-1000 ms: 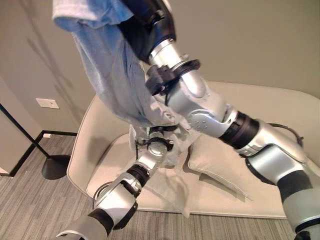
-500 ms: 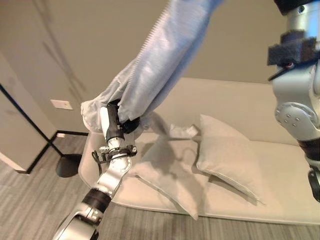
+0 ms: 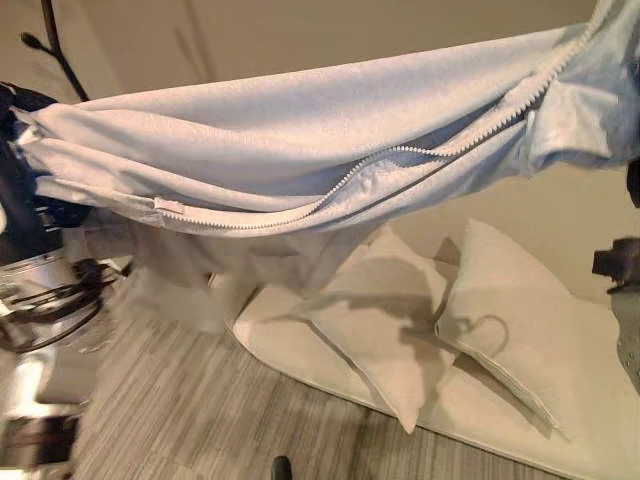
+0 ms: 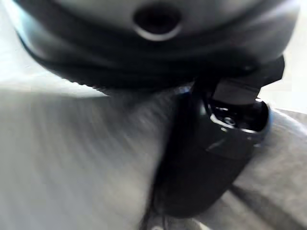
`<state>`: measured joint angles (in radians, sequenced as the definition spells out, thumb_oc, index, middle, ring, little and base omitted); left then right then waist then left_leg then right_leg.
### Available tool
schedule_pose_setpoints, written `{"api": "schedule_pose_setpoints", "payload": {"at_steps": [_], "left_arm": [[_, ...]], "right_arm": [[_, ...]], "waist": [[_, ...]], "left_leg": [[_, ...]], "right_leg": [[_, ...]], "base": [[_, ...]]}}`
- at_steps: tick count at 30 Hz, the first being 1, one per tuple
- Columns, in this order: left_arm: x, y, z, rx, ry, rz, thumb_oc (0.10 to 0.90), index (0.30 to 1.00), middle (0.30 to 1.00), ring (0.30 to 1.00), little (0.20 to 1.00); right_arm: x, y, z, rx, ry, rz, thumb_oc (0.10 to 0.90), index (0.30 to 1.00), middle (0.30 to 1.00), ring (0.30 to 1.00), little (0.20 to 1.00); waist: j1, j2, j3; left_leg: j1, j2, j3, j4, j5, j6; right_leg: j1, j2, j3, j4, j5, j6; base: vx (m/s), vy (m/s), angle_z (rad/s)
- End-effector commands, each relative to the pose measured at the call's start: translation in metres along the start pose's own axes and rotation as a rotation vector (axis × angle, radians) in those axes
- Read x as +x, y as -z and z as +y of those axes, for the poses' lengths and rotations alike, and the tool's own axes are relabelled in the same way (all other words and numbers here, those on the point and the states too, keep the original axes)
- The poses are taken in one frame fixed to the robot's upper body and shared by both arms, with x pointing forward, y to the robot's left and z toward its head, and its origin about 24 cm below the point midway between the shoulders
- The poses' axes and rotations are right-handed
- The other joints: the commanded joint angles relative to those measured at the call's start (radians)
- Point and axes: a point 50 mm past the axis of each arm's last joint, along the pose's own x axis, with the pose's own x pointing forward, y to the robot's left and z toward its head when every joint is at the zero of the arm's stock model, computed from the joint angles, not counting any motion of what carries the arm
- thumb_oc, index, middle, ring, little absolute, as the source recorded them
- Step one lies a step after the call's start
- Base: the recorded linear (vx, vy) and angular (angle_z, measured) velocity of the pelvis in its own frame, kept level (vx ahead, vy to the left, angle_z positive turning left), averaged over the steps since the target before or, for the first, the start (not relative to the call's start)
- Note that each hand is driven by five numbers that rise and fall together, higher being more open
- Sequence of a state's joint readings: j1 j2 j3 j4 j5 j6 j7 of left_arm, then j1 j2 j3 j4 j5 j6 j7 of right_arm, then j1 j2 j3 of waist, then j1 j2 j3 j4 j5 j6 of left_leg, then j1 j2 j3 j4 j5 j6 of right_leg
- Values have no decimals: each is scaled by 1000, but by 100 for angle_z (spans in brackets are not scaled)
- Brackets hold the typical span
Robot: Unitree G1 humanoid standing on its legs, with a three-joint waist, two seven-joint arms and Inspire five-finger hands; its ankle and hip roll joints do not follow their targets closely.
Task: Hang the clothes on the sofa on the clothes rack.
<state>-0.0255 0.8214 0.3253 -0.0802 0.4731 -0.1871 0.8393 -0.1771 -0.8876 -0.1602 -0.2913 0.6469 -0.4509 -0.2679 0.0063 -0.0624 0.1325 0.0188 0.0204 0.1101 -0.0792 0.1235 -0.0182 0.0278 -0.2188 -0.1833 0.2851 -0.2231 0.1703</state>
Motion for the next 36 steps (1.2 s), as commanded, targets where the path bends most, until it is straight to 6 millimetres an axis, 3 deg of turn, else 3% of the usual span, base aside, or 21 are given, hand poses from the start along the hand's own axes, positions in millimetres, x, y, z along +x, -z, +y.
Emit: {"api": "schedule_pose_setpoints", "payload": {"at_steps": [1,3,6,9,12,13,14,15,16,20,21,22,23,24,25,26,29,32,34,35,36], "left_arm": [[21,-11,30,8,-179,-103,400,300,300,300,300],[-11,-8,27,-138,-153,41,400,300,300,300,300],[-17,-14,21,-228,-158,61,400,300,300,300,300],[-19,-20,16,-327,-198,96,400,300,300,300,300],[-26,-38,6,-488,-191,125,400,300,300,300,300],[-32,-43,-1,-548,-172,152,400,300,300,300,300],[-35,-45,-3,-572,-159,166,400,300,300,300,300],[-39,-49,-7,-626,-132,185,400,300,300,300,300],[-40,-49,-7,-628,-128,186,400,300,300,300,300],[-43,-65,-20,-737,-61,185,400,300,300,300,300],[-43,-65,-20,-739,-59,186,400,300,300,300,300],[-49,-74,-27,-789,-7,194,400,300,300,300,300],[-49,-75,-28,-793,-4,195,400,300,300,300,300],[-54,-90,-36,-902,64,201,400,300,300,300,300],[-60,-96,-45,-938,110,231,400,300,300,300,300],[-60,-105,-53,-937,175,182,400,300,300,300,300],[-57,-108,-55,-935,194,150,400,300,300,300,300],[-62,-113,-57,-944,224,142,400,300,300,300,300],[-75,-114,-64,-964,328,186,400,300,300,300,300],[-75,-114,-64,-966,329,187,400,300,300,300,300],[-79,-114,-66,-970,361,203,400,300,300,300,300]], "right_arm": [[3,-25,-8,-87,107,-192,400,300,300,300,300],[-14,-20,-7,-200,168,-167,400,300,300,300,300],[-17,-13,1,-232,179,-162,400,300,300,300,300],[-20,-8,2,-324,176,-138,400,300,300,300,300],[-29,-5,1,-394,169,-115,400,300,300,300,300],[-36,-2,0,-397,181,-88,400,300,300,300,300],[-39,-1,-1,-390,194,-74,400,300,300,300,300],[-45,2,-2,-372,209,-41,400,300,300,300,300],[-46,2,-2,-372,209,-39,400,300,300,300,300],[-59,11,-1,-338,259,20,400,300,300,300,300],[-59,10,-1,-339,259,21,400,300,300,300,300],[-66,13,-4,-344,284,47,400,300,300,300,300],[-67,13,-5,-348,285,48,400,300,300,300,300],[-75,16,-6,-382,299,97,400,300,300,300,300],[-82,21,-6,-408,318,136,400,300,300,300,300],[-85,28,1,-384,336,167,400,300,300,300,300],[-83,34,11,-365,324,170,400,300,300,300,300],[-86,33,11,-397,310,179,400,300,300,300,300],[-86,27,8,-385,297,155,400,300,300,300,300],[-86,27,7,-385,297,156,400,300,300,300,300],[-87,27,7,-383,288,160,400,300,300,300,300]], "waist": [[31,-36,-162],[55,-18,-165],[89,-6,-127],[72,0,-100],[24,-5,-92],[-8,-6,-96],[-21,-1,-100],[-35,7,-105],[-35,10,-106],[-44,39,-98],[-45,40,-98],[-47,55,-101],[-46,53,-103],[-61,52,-106],[-55,36,-97],[-47,-1,-77],[-41,-6,-60],[-63,-17,-53],[-79,-3,-57],[-78,-3,-58],[-85,-5,-58]], "left_leg": [[-16,-122,39,-8,-123,20],[-94,-117,14,-8,-63,8],[-174,-115,-63,-8,9,-50],[-190,-93,-86,-5,5,-77],[-97,36,6,8,-44,-56],[-47,137,51,29,-45,-69],[-25,185,59,35,-38,-80],[-1,270,54,38,-4,-106],[1,275,51,35,-1,-110],[18,420,-43,23,120,-190],[17,421,-46,24,119,-190],[-5,415,-63,41,28,-209],[-10,411,-66,53,16,-207],[-26,376,-39,93,-113,-217],[-49,344,-42,145,-159,-206],[-89,270,-37,193,-202,-164],[-93,218,-3,186,-207,-122],[-68,134,5,124,-185,-67],[-28,85,20,60,-168,-28],[-28,86,20,56,-163,-29],[-12,69,30,34,-159,-22]], "right_leg": [[25,160,-10,-101,33,-82],[98,190,11,-323,117,-77],[100,179,13,-372,136,-74],[77,149,-18,-372,154,-62],[41,84,-68,-371,228,-45],[25,48,-95,-366,240,-38],[23,35,-104,-364,240,-34],[23,5,-114,-360,242,-23],[24,10,-117,-358,240,-24],[33,-77,-121,-345,260,42],[35,-76,-124,-345,261,44],[49,-123,-118,-351,288,75],[53,-128,-121,-355,290,79],[69,-182,-121,-358,338,91],[66,-226,-116,-357,415,91],[23,-308,-128,-328,575,91],[-23,-359,-170,-291,611,91],[-69,-263,-89,-175,468,51],[-99,-84,-76,-74,255,-25],[-102,-83,-76,-71,253,-29],[-115,-27,-79,-54,220,-47]], "base": [[-129,-148,-3],[-254,-112,12],[-330,34,7],[-260,110,40],[-258,271,55],[-180,364,19],[-110,515,28],[-28,318,37],[-17,367,37],[24,477,9],[95,695,-7],[65,387,14],[111,740,69],[46,549,80],[-43,838,98],[-115,646,82],[-51,409,48],[82,545,23],[134,490,66],[113,334,42],[99,219,12]]}}
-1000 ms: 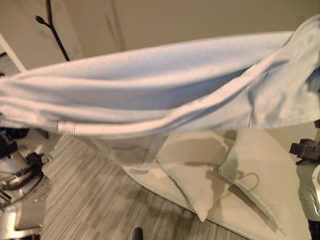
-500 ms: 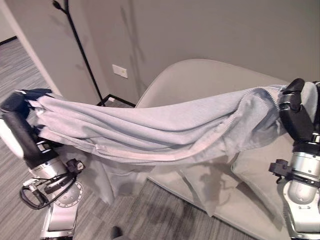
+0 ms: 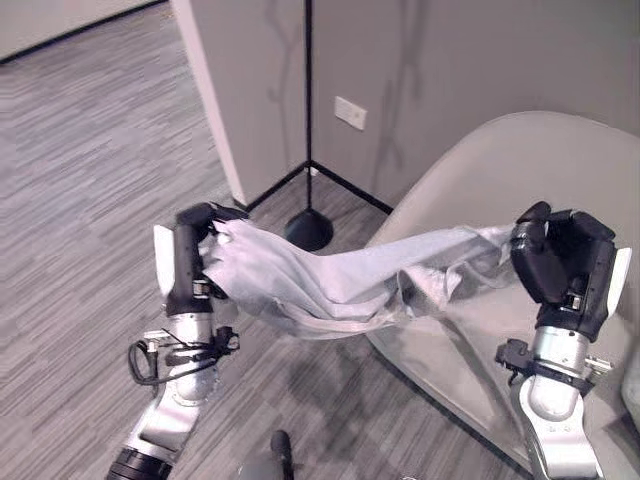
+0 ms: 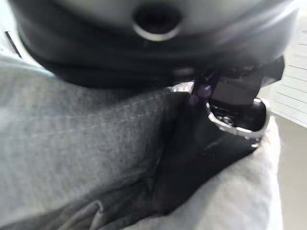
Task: Hang the clothes on the sofa on the clothes rack.
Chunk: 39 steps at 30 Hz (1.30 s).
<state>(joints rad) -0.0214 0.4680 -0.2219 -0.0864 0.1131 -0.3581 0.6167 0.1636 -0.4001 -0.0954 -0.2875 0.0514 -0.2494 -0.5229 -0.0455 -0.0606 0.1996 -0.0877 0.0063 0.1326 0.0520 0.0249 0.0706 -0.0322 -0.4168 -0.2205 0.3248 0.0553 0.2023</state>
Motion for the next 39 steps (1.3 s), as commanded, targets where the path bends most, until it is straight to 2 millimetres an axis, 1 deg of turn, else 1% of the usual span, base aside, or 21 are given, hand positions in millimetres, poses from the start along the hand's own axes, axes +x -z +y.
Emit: {"api": "schedule_pose_setpoints", "payload": {"at_steps": [1,3,5,10,12,13,17,18,21,23,25,28,29,31,32,33,34,36,37,38,39], "left_arm": [[15,-32,9,-99,4,-163,400,300,300,300,300],[15,-30,7,-108,9,-148,400,300,300,300,300],[15,-26,0,-190,5,-103,400,300,300,300,300],[12,-28,-16,-273,63,-84,400,300,300,300,300],[13,-33,-19,-303,90,-100,400,300,300,300,300],[12,-36,-22,-330,106,-103,400,300,300,300,300],[12,-36,-22,-331,106,-103,400,300,300,300,300],[9,-38,-31,-422,122,-73,400,300,300,300,300],[9,-40,-33,-422,124,-83,400,300,300,300,300],[10,-43,-35,-425,119,-96,400,300,300,300,300],[13,-41,-34,-385,84,-108,400,300,300,300,300],[15,-40,-32,-343,53,-123,400,300,300,300,300],[20,-42,-28,-246,2,-182,400,300,300,300,300],[22,-42,-27,-202,-13,-205,400,300,300,300,300],[28,-44,-26,-149,-39,-248,400,300,300,300,300],[28,-44,-27,-146,-40,-250,400,300,300,300,300],[35,-47,-22,-64,-55,-315,400,300,300,300,300],[39,-49,-18,-29,-72,-344,400,300,300,300,300],[44,-49,-10,29,-106,-374,400,300,300,300,300],[44,-49,-9,32,-109,-376,400,300,300,300,300],[46,-49,-3,65,-146,-387,400,300,300,300,300]], "right_arm": [[28,-43,-18,26,46,-293,400,300,300,300,300],[28,-42,-17,33,43,-289,400,300,300,300,300],[28,-42,-15,58,53,-290,400,300,300,300,300],[25,-43,-17,79,59,-291,400,300,300,300,300],[28,-45,-20,69,69,-302,400,300,300,300,300],[28,-47,-21,64,65,-313,400,300,300,300,300],[28,-47,-21,64,65,-313,400,300,300,300,300],[24,-49,-4,30,-107,-322,400,300,300,300,300],[24,-50,0,-1,-143,-337,400,300,300,300,300],[23,-52,6,-42,-184,-361,400,300,300,300,300],[24,-56,10,-84,-217,-397,400,300,300,300,300],[25,-60,14,-130,-241,-435,400,300,300,300,300],[22,-64,16,-177,-261,-476,400,300,300,300,300],[21,-64,13,-203,-243,-482,400,300,300,300,300],[20,-60,13,-244,-227,-470,400,300,300,300,300],[19,-60,13,-244,-225,-470,400,300,300,300,300],[19,-58,9,-291,-191,-477,400,300,300,300,300],[19,-58,10,-296,-174,-483,400,300,300,300,300],[23,-58,14,-300,-144,-494,400,300,300,300,300],[23,-58,15,-298,-143,-496,400,300,300,300,300],[27,-61,19,-298,-125,-518,400,300,300,300,300]], "waist": [[-50,-19,-116],[-59,-28,-109],[-90,-54,-98],[-110,-66,-106],[-119,-49,-112],[-123,-49,-109],[-124,-46,-111],[-94,-44,-119],[-76,-28,-123],[-55,-18,-112],[-37,-19,-101],[-24,-20,-105],[-16,-7,-124],[-11,-9,-131],[-20,-20,-140],[-19,-25,-143],[-29,-34,-162],[-26,-43,-170],[-23,-40,-172],[-20,-44,-172],[-8,-42,-166]], "left_leg": [[126,52,22,-128,-57,-101],[137,37,26,-132,-61,-98],[155,-7,27,-134,-91,-83],[165,-34,27,-48,-169,-72],[144,-26,48,70,-217,-88],[110,-6,66,163,-226,-105],[100,-2,64,178,-234,-105],[-13,146,117,214,-111,-135],[-14,143,42,60,-26,-159],[-52,188,-33,-64,77,-190],[-104,237,-71,-121,116,-217],[-119,262,-91,-122,133,-236],[-129,277,-91,-76,150,-246],[-142,268,-83,-43,143,-244],[-153,228,-65,32,105,-234],[-160,223,-63,43,98,-231],[-149,189,-42,42,72,-205],[-140,167,-25,37,54,-183],[-107,139,2,27,24,-142],[-105,136,10,25,24,-138],[-75,121,36,19,9,-117]], "right_leg": [[-86,276,-25,-87,-93,-100],[-102,322,-8,-97,-93,-106],[-140,406,42,-149,-68,-118],[-99,427,105,-196,-74,-150],[-65,418,110,-223,-73,-151],[-42,406,109,-241,-73,-154],[-43,409,106,-242,-72,-155],[97,352,118,-349,-97,-144],[116,353,135,-358,-112,-136],[153,345,158,-353,-142,-125],[189,326,194,-334,-182,-112],[211,309,225,-326,-198,-101],[247,274,252,-328,-205,-73],[264,250,252,-331,-204,-59],[258,207,246,-316,-173,-39],[256,200,246,-316,-174,-36],[223,171,256,-270,-96,-18],[197,151,263,-234,-71,-13],[145,123,244,-134,-2,-22],[134,119,254,-123,-6,-20],[98,81,206,-51,57,-34]], "base": [[147,264,9],[78,114,-20],[124,74,-6],[197,2,-14],[233,-46,-6],[147,-32,-2],[165,19,4],[695,168,30],[368,167,-32],[297,190,-61],[363,263,-31],[384,383,-20],[344,408,-56],[380,494,-68],[303,431,-39],[394,517,-10],[267,390,28],[238,388,37],[132,270,-2],[208,435,-24],[115,315,-33]]}}
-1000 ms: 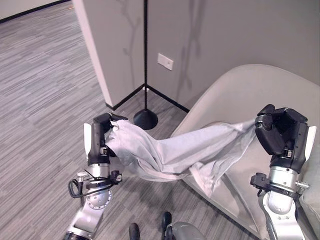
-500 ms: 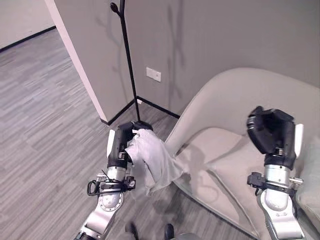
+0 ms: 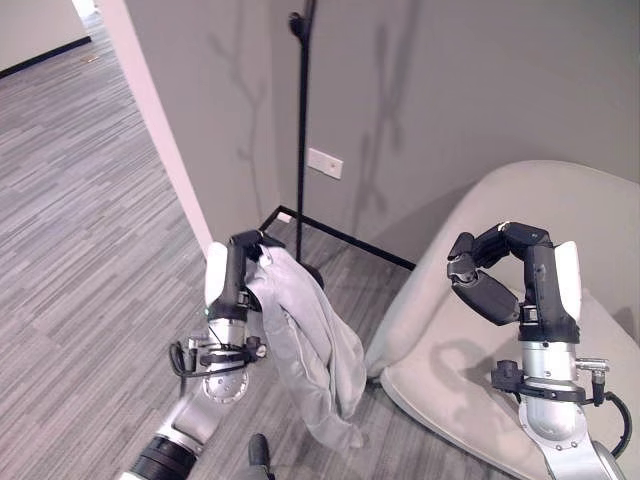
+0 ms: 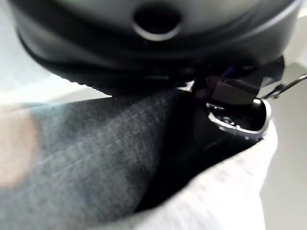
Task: Hang the clothes on the sofa on the clothes rack.
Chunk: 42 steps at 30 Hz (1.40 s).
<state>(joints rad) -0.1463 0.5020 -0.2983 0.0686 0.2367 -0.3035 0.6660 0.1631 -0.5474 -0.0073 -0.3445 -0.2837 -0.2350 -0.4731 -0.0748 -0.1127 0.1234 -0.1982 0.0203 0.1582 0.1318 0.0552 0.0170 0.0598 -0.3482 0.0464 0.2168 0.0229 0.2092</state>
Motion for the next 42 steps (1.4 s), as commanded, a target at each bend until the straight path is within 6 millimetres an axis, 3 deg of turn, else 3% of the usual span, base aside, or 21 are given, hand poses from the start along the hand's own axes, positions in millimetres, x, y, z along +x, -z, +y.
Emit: {"api": "schedule_pose_setpoints", "payload": {"at_steps": [1,2,4,5,9,11,13,14,17,18,21,22,25,27,29,31,32,35,40,41,42], "left_arm": [[33,-60,29,-81,-268,-354,400,300,300,300,300],[34,-60,31,-61,-285,-359,400,300,300,300,300],[30,-53,39,0,-326,-340,400,300,300,300,300],[27,-48,45,28,-345,-317,400,300,300,300,300],[33,-41,49,65,-392,-282,400,300,300,300,300],[34,-38,50,108,-408,-280,400,300,300,300,300],[37,-43,53,116,-417,-314,400,300,300,300,300],[45,-48,61,125,-457,-356,400,300,300,300,300],[52,-52,72,160,-503,-383,400,300,300,300,300],[61,-57,85,224,-561,-436,400,300,300,300,300],[69,-67,95,255,-625,-498,400,300,300,300,300],[72,-71,99,281,-641,-523,400,300,300,300,300],[81,-86,112,350,-687,-626,400,300,300,300,300],[92,-96,118,387,-692,-679,400,300,300,300,300],[112,-112,124,450,-644,-754,400,300,300,300,300],[114,-113,124,448,-645,-756,400,300,300,300,300],[132,-123,119,474,-588,-785,400,300,300,300,300],[156,-140,131,553,-600,-814,400,300,300,300,300],[157,-154,153,582,-645,-847,400,300,300,300,300],[151,-159,156,596,-628,-877,400,300,300,300,300],[148,-161,157,593,-622,-888,400,300,300,300,300]], "right_arm": [[37,-31,-18,-26,201,-248,400,300,300,300,300],[40,-34,-16,-17,213,-265,400,300,300,300,300],[40,-38,-15,-17,218,-287,400,300,300,300,300],[42,-39,-18,-34,221,-305,400,300,300,300,300],[47,-43,-18,-23,241,-332,400,300,300,300,300],[42,-44,-27,-98,255,-351,400,300,300,300,300],[42,-46,-34,-124,285,-371,400,300,300,300,300],[43,-47,-45,-140,344,-390,400,300,300,300,300],[44,-48,-56,-196,401,-406,400,300,300,300,300],[48,-51,-69,-292,476,-447,400,300,300,300,300],[53,-57,-82,-348,556,-494,400,300,300,300,300],[57,-62,-86,-363,584,-526,400,300,300,300,300],[79,-75,-97,-391,656,-630,400,300,300,300,300],[91,-78,-103,-405,680,-656,400,300,300,300,300],[109,-75,-111,-503,646,-648,400,300,300,300,300],[111,-75,-112,-504,650,-649,400,300,300,300,300],[127,-64,-116,-572,616,-583,400,300,300,300,300],[153,-43,-134,-661,627,-453,400,300,300,300,300],[158,-48,-138,-591,633,-434,400,300,300,300,300],[152,-48,-128,-555,578,-439,574,561,561,561,561],[146,-45,-118,-490,543,-427,800,900,900,900,900]], "waist": [[30,20,-84],[35,27,-82],[14,27,-80],[5,28,-72],[-26,23,-50],[-57,-1,-58],[-52,4,-67],[-51,-4,-68],[-53,-2,-63],[-57,5,-67],[-54,14,-81],[-47,19,-91],[-6,43,-108],[4,55,-112],[-1,74,-136],[2,74,-133],[-6,81,-168],[-9,94,-186],[-12,110,-180],[-13,117,-179],[-15,122,-178]], "left_leg": [[57,100,26,-72,-30,-47],[74,94,46,-84,-37,-37],[168,51,51,-159,-55,-23],[214,28,48,-189,-69,-25],[287,1,35,-211,-101,-26],[312,-21,20,-79,-207,-28],[294,-16,34,-7,-222,-39],[233,22,68,151,-185,-78],[166,69,90,303,-142,-106],[123,106,108,365,-120,-109],[109,96,100,299,-140,-92],[113,70,76,244,-177,-80],[135,-27,-95,-22,-110,-72],[124,-45,-156,-93,-63,-80],[151,-51,-166,-172,-21,-71],[159,-50,-164,-188,-14,-70],[202,-55,-159,-216,-16,-64],[225,-62,-143,-219,-34,-52],[237,-69,-120,-219,-49,-39],[240,-69,-110,-219,-46,-35],[243,-71,-108,-219,-49,-33]], "right_leg": [[-21,-17,-120,110,115,-58],[-34,-31,-174,145,111,-69],[-100,113,-194,160,-31,-103],[-132,198,-204,98,-102,-103],[-214,308,-225,-21,-59,-114],[-134,345,-118,-101,-57,-146],[-107,345,-116,-132,-46,-154],[-52,333,-124,-193,-36,-162],[-7,337,-130,-232,-37,-178],[25,339,-127,-253,-45,-185],[42,334,-118,-268,-51,-178],[47,332,-107,-275,-55,-172],[54,343,-55,-296,-43,-154],[63,349,-38,-303,-48,-147],[68,361,-18,-304,-50,-142],[68,362,-16,-304,-50,-142],[80,350,-11,-304,-61,-138],[86,335,2,-302,-66,-127],[76,326,28,-277,-64,-115],[70,322,28,-273,-57,-114],[70,321,28,-273,-57,-114]], "base": [[171,429,-47],[244,443,-77],[363,373,-50],[341,182,8],[209,50,0],[382,-4,57],[202,-81,57],[228,-126,23],[103,-90,19],[128,-28,4],[138,47,-9],[100,107,-39],[170,115,-54],[151,24,-99],[175,55,-57],[171,59,-33],[255,94,-29],[277,123,-19],[105,56,-12],[81,53,-18],[46,31,-24]]}}
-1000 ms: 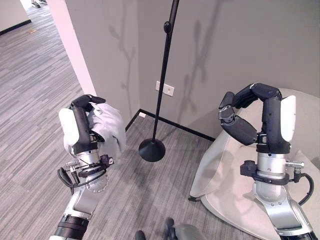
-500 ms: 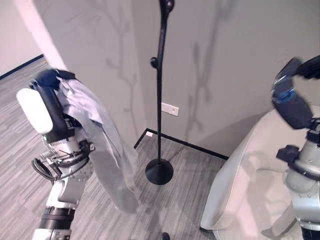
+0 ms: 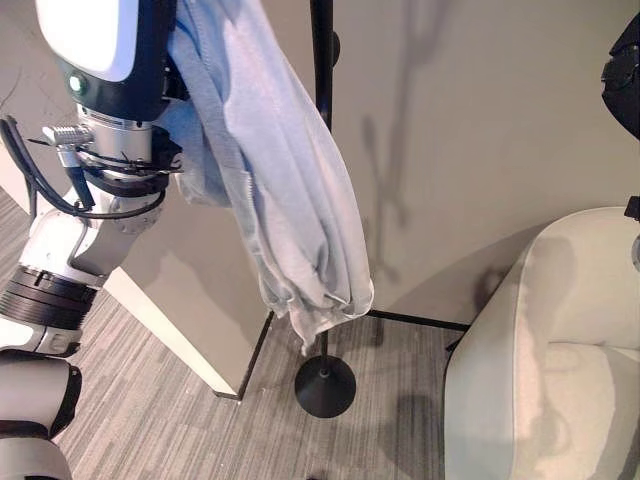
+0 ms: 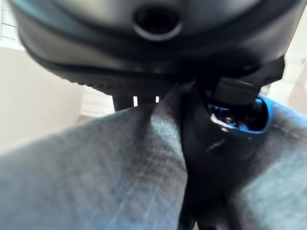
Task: Hang the clothes on the sofa on the clothes rack.
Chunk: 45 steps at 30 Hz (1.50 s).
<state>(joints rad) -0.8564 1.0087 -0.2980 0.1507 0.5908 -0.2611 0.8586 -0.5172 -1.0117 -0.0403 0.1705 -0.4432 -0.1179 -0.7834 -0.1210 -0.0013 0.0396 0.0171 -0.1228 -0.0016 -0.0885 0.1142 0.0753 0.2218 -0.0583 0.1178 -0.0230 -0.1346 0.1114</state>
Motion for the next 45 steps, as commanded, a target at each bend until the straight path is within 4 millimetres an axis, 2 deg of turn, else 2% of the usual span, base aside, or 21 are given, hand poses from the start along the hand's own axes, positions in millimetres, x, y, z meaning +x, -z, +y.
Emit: {"api": "schedule_pose_setpoints", "payload": {"at_steps": [1,5,7,8,10,12,14,16,18,19,25,28,29,30,31,33,34,38,41,43,45], "left_arm": [[22,8,41,15,-199,22,400,300,300,300,300],[16,-4,52,-19,-191,-28,400,300,300,300,300],[14,-4,59,-25,-192,-34,400,300,300,300,300],[14,-4,59,-26,-191,-32,400,300,300,300,300],[8,-1,66,-33,-154,-21,400,300,300,300,300],[7,-3,68,-31,-137,-38,400,300,300,300,300],[1,-7,70,-44,-118,-53,400,300,300,300,300],[-1,-8,71,-42,-118,-52,400,300,300,300,300],[-2,-9,74,-35,-147,-50,400,300,300,300,300],[-2,-9,74,-34,-146,-49,400,300,300,300,300],[-3,-17,73,-90,-199,-41,400,300,300,300,300],[-1,-24,70,-153,-263,-25,400,300,300,300,300],[-1,-24,70,-152,-263,-26,400,300,300,300,300],[0,-28,67,-198,-298,-15,400,300,300,300,300],[0,-28,67,-197,-298,-17,400,300,300,300,300],[3,-34,62,-246,-338,-10,400,300,300,300,300],[3,-34,63,-245,-339,-11,400,300,300,300,300],[9,-44,55,-319,-384,-9,400,300,300,300,300],[17,-53,48,-390,-439,-2,400,300,300,300,300],[20,-58,46,-412,-458,-9,400,300,300,300,300],[22,-60,45,-417,-463,-14,400,300,300,300,300]], "right_arm": [[-3,-27,-15,213,21,-46,800,900,900,900,900],[-65,-28,5,449,-262,122,800,900,900,900,900],[-102,-27,13,663,-431,273,800,900,900,900,900],[-102,-26,13,665,-435,274,800,900,900,900,900],[-141,-27,14,935,-686,425,800,900,900,900,900],[-148,-31,13,1015,-769,432,800,900,900,900,900],[-167,-43,15,1119,-938,433,800,900,900,900,900],[-170,-48,16,1142,-972,417,800,900,900,900,900],[-186,-62,21,1245,-1012,444,800,900,900,900,900],[-187,-62,21,1245,-1013,444,800,900,900,900,900],[-200,-99,30,1366,-1084,384,800,900,900,900,900],[-204,-122,40,1410,-1071,350,800,900,900,900,900],[-204,-123,41,1410,-1069,349,800,900,900,900,900],[-209,-136,49,1444,-1062,366,800,900,900,900,900],[-209,-136,50,1445,-1060,365,800,900,900,900,900],[-208,-164,62,1497,-1042,327,800,900,900,900,900],[-208,-165,62,1498,-1040,325,800,900,900,900,900],[-196,-209,69,1541,-1045,168,800,900,900,900,900],[-189,-249,75,1591,-1061,47,800,900,900,900,900],[-192,-265,74,1636,-1092,25,800,900,900,900,900],[-194,-269,74,1652,-1103,22,800,900,900,900,900]], "waist": [[29,14,-96],[28,12,-101],[29,7,-103],[28,8,-105],[31,-5,-101],[33,-8,-96],[41,-13,-92],[40,-12,-93],[46,-11,-89],[45,-11,-92],[55,-2,-92],[62,7,-88],[61,6,-87],[66,13,-89],[65,12,-87],[76,24,-89],[75,23,-88],[86,46,-86],[96,71,-75],[102,83,-72],[98,85,-71]], "left_leg": [[31,71,53,1,-110,-90],[38,67,53,1,-117,-87],[38,68,52,1,-116,-90],[38,67,52,1,-115,-90],[31,71,52,1,-109,-100],[29,72,51,1,-106,-103],[27,75,46,1,-103,-105],[31,74,43,1,-113,-106],[26,77,41,1,-101,-106],[30,75,39,1,-111,-106],[29,78,32,1,-105,-106],[23,79,25,1,-90,-107],[23,79,25,1,-90,-107],[23,78,21,1,-88,-107],[23,78,21,1,-88,-107],[22,75,13,1,-84,-107],[21,76,12,1,-83,-107],[19,72,-1,1,-77,-109],[12,66,-19,1,-67,-110],[7,61,-24,1,-61,-113],[5,59,-29,1,-60,-115]], "right_leg": [[-93,29,-44,-33,101,-16],[-89,24,-50,-39,104,-12],[-89,22,-55,-45,107,-9],[-89,22,-56,-45,107,-9],[-99,24,-67,-49,116,-7],[-101,25,-71,-49,117,-7],[-107,27,-75,-48,119,-9],[-102,27,-76,-51,112,-8],[-107,30,-81,-51,119,-10],[-102,29,-80,-53,111,-9],[-99,29,-88,-58,109,-12],[-101,30,-98,-57,113,-15],[-101,30,-98,-57,113,-15],[-98,31,-100,-57,113,-18],[-98,31,-100,-57,113,-18],[-95,30,-107,-60,111,-22],[-95,30,-107,-60,111,-22],[-93,26,-118,-62,110,-25],[-92,23,-133,-64,109,-26],[-90,21,-144,-64,107,-27],[-90,20,-153,-64,106,-27]], "base": [[49,17,-27],[36,1,0],[8,-19,4],[0,0,0],[-61,-57,1],[-64,-48,17],[-39,-38,14],[8,-7,2],[-53,-35,4],[-29,-32,1],[-31,-20,2],[-56,-30,6],[-27,-23,15],[-13,-16,16],[-22,-28,13],[-21,-19,6],[-24,-11,9],[-15,3,14],[-43,29,12],[-48,36,30],[-18,15,22]]}}
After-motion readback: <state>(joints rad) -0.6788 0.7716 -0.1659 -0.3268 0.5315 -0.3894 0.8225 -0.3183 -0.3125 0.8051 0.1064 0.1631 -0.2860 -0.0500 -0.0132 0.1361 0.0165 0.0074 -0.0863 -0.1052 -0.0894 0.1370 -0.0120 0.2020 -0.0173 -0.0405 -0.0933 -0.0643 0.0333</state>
